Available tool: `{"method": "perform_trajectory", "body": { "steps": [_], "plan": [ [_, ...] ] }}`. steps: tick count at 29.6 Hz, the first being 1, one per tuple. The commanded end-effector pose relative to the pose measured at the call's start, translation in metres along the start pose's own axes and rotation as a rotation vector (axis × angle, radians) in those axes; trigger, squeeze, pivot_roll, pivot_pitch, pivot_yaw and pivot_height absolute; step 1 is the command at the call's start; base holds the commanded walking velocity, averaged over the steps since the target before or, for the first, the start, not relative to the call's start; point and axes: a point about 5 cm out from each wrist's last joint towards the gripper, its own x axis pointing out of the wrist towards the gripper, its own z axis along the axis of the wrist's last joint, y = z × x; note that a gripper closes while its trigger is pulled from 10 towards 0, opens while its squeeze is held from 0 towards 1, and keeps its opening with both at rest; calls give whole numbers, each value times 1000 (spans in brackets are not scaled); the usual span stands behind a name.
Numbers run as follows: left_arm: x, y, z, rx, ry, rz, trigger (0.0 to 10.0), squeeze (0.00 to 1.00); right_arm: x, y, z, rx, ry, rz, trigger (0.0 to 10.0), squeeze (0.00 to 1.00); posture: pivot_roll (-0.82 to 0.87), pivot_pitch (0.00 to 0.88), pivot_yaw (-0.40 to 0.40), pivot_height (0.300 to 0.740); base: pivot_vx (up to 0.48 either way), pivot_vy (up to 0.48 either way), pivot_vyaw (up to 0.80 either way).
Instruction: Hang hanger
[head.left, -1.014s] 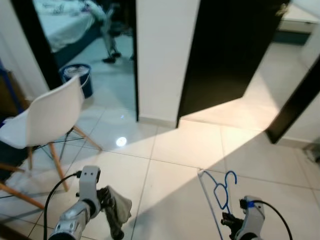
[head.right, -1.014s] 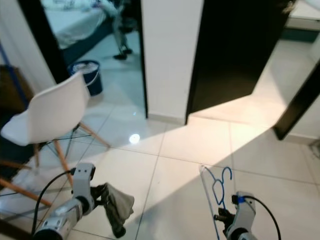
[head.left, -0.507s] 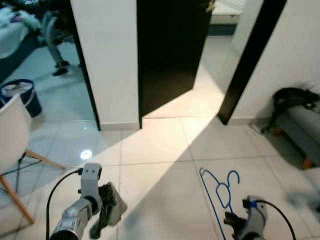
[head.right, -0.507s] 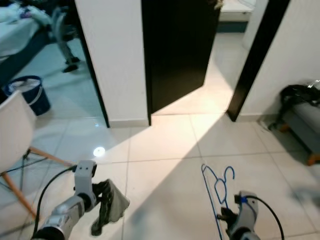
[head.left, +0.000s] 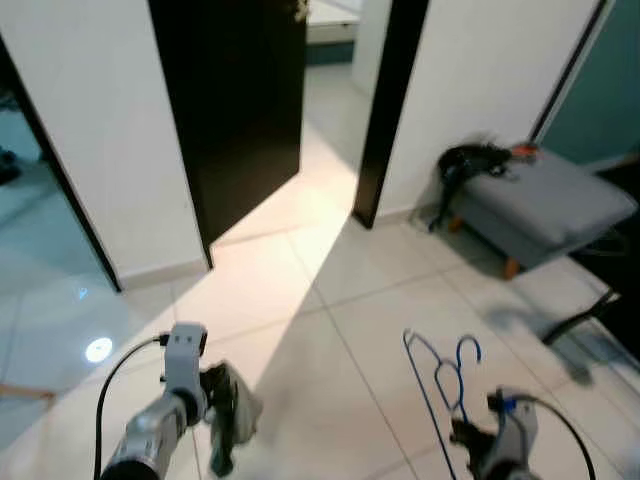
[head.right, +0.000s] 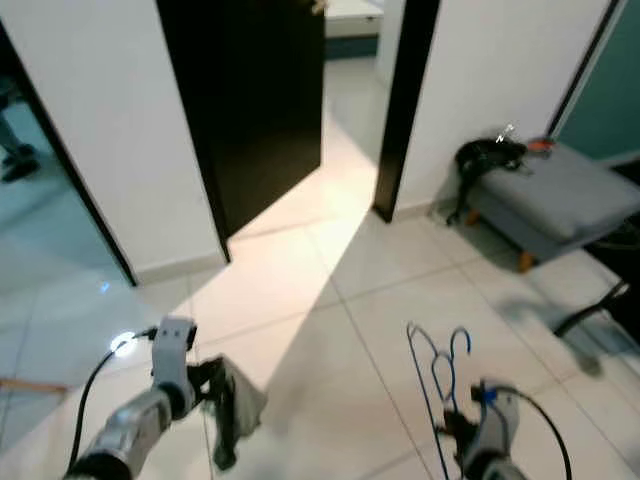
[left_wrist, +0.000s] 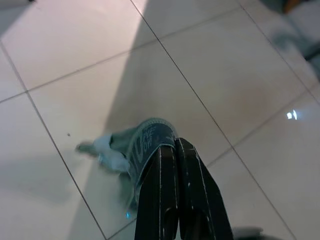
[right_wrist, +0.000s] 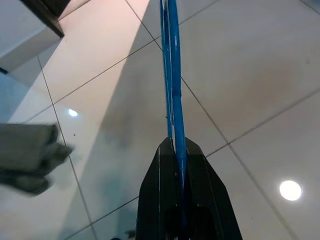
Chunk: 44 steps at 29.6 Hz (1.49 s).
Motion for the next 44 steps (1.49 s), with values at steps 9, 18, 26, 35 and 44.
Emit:
{"method": "perform_trajectory", "body": {
  "steps": [9, 18, 26, 35, 44],
  "plan": [
    [4, 11, 26, 51, -70, 47, 10000, 0, 0, 8, 3, -41, -13, 99, 10000, 0, -23, 100, -3, 740, 0, 0, -800],
    [15, 5, 125, 184, -314, -17, 10000, 0, -4, 23, 89, -223, -199, 337, 10000, 0, -30, 95, 4, 740, 0, 0, -800],
    [16, -15, 188, 319, -408, -46, 10000, 0, -35, 45, 145, -479, -237, 588, 10000, 0, -41, 93, 9, 740, 0, 0, -494],
    [14, -34, 242, 199, -366, -22, 10000, 0, -80, 87, 187, -591, -319, 819, 10000, 0, -52, 90, 11, 740, 0, 0, 0],
    [-4, -67, 284, 128, -456, -147, 10000, 0, -83, 93, 193, -631, -300, 801, 10000, 0, -52, 84, 11, 740, 0, 0, 0]
  ]
}}
